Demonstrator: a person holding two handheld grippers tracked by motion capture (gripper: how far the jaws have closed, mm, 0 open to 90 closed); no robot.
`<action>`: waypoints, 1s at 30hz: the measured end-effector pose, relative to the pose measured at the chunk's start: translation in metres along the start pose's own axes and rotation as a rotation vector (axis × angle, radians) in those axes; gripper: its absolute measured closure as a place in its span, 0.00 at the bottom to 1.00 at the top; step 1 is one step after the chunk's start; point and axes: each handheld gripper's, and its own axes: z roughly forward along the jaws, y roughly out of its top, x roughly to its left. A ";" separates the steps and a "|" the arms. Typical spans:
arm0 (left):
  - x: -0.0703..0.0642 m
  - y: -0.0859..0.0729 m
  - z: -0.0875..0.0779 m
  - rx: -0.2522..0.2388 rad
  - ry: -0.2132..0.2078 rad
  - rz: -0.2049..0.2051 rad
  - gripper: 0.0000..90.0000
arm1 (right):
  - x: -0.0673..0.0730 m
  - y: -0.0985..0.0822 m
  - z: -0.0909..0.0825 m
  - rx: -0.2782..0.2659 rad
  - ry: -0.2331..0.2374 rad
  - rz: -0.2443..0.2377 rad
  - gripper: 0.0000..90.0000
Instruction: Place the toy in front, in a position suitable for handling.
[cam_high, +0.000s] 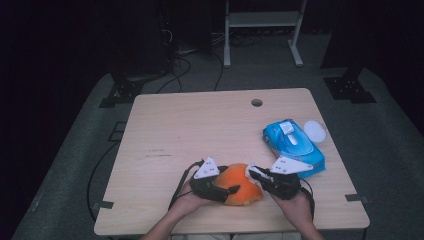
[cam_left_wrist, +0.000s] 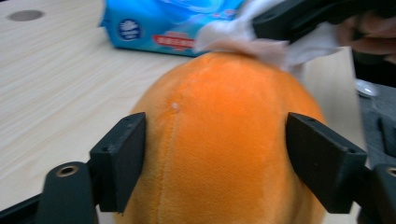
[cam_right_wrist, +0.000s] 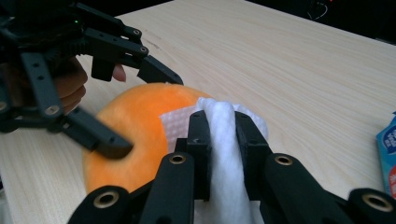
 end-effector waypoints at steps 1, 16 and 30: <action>-0.002 0.001 0.000 -0.001 -0.022 0.000 0.22 | 0.000 -0.001 0.001 0.005 0.002 0.003 0.87; -0.004 0.006 0.001 -0.013 0.033 0.034 0.35 | -0.001 -0.002 -0.004 0.009 0.052 -0.014 0.87; -0.020 0.006 0.005 -0.023 0.019 0.159 0.19 | -0.018 -0.012 -0.005 0.024 0.053 0.054 0.87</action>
